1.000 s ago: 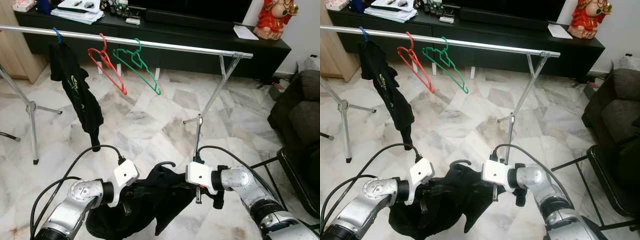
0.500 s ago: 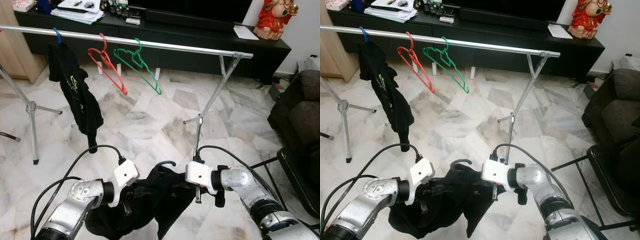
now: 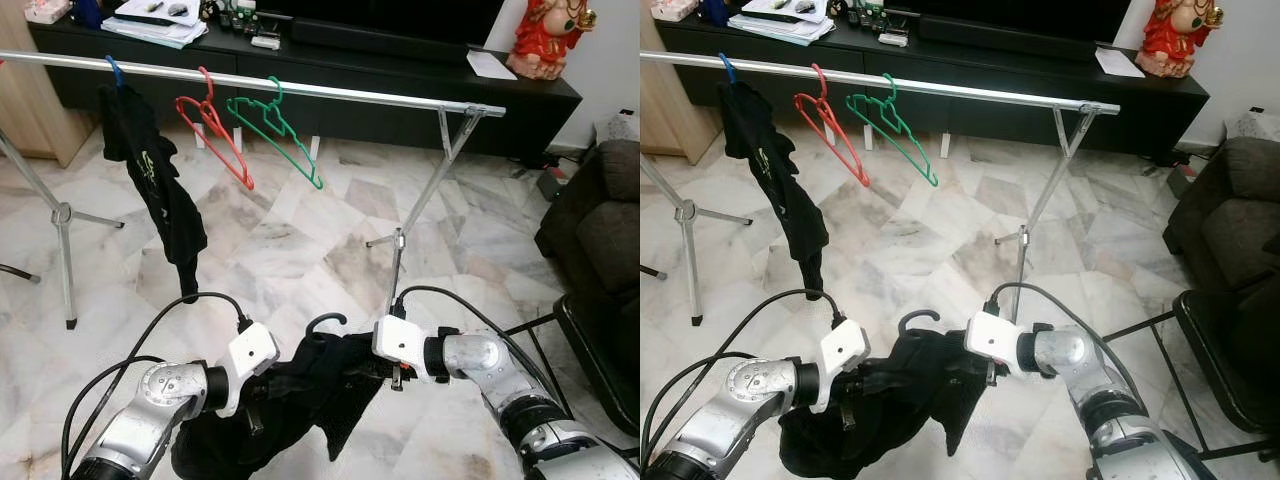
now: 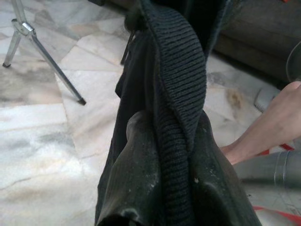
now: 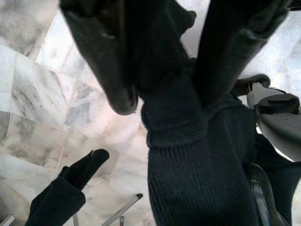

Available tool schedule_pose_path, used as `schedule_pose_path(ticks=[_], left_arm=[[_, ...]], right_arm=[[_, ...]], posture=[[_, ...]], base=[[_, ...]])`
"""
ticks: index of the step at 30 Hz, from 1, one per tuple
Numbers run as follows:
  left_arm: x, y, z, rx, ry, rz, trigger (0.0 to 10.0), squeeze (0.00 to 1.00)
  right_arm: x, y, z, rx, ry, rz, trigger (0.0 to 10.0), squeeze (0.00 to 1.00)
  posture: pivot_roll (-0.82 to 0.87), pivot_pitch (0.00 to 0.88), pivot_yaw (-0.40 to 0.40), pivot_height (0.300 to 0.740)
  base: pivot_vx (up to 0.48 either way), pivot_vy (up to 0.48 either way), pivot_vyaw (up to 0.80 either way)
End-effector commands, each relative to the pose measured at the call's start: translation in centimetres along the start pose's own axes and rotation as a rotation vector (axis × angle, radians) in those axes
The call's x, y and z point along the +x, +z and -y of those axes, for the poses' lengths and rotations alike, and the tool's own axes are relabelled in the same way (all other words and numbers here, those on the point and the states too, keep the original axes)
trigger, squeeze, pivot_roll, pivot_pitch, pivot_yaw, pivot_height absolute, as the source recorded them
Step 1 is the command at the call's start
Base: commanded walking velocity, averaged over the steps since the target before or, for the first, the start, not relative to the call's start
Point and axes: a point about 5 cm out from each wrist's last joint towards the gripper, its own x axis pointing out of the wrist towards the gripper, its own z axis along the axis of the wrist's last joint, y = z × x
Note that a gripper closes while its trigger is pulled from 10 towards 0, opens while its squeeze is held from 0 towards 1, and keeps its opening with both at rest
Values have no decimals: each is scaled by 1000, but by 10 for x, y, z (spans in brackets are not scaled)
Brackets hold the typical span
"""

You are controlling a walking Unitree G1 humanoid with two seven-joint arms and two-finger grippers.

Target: Hang hanger

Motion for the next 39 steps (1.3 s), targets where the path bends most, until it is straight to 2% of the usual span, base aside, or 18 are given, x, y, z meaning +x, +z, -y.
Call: schedule_pose_path(ticks=[1,14,18,19,20,21,25,26,27,28,29,30,31,32,36,37,38,39], left_arm=[[1,-4,1,11,14,-13,0,0],[1,-11,-6,49,111,-38,0,0],[-4,-21,-17,84,226,-92,0,0],[-7,-25,-20,89,276,-102,0,0],[-7,-25,-20,89,276,-102,0,0],[-11,-27,-24,112,337,-108,0,0],[-18,-35,-31,128,450,-124,0,0],[-24,-41,-34,126,520,-139,2549,0],[-24,-41,-34,126,520,-139,2549,0],[-29,-46,-36,119,578,-146,6078,0],[-31,-48,-37,114,599,-146,6078,0],[-35,-51,-37,84,638,-139,10000,0],[-41,-55,-38,39,689,-125,10000,0],[-47,-59,-37,-22,743,-97,10000,0],[-56,-67,-31,-128,815,-43,10000,0],[-56,-67,-31,-128,815,-43,10000,0],[-62,-72,-26,-169,846,-22,10000,0],[-62,-72,-26,-169,846,-22,10000,0]], right_arm=[[-6,-2,3,14,-2,-6,10000,1000],[-12,-13,-7,34,123,-65,10000,1000],[-14,-16,-6,34,91,-83,10000,1000],[-14,-17,-5,49,57,-74,10000,235],[-14,-17,-5,49,57,-74,10000,235],[-15,-17,-3,59,23,-68,10000,0],[-18,-16,4,114,-90,-19,10000,0],[-19,-16,8,151,-168,6,10000,0],[-19,-16,8,151,-168,6,10000,0],[-21,-20,12,194,-278,12,10000,0],[-21,-21,12,202,-301,11,10000,0],[-22,-24,13,239,-361,15,10000,0],[-23,-30,12,301,-443,17,10000,0],[-23,-44,7,443,-587,-2,10000,0],[-16,-70,-19,678,-731,-55,10000,0],[-16,-70,-19,678,-731,-55,10000,0],[-9,-89,-46,813,-790,-140,10000,0],[-9,-89,-46,813,-790,-140,10000,0]], posture=[[33,157,-126,740],[32,157,-128,740],[31,158,-128,740],[30,157,-127,740],[30,157,-127,740],[31,157,-128,740],[32,156,-126,740],[31,154,-125,740],[31,154,-125,740],[28,149,-124,740],[28,149,-124,740],[25,143,-120,740],[24,142,-118,740],[23,133,-110,740],[32,122,-99,740],[32,122,-99,740],[38,110,-92,740],[38,110,-92,740]], base=[[0,0,0],[0,0,0],[0,0,0],[0,0,0],[0,0,0],[0,0,0],[0,0,0],[0,0,0],[0,0,0],[0,0,0],[0,0,0],[0,0,0],[0,0,0],[0,0,0],[0,0,0],[0,0,0],[0,0,0],[0,0,0]])
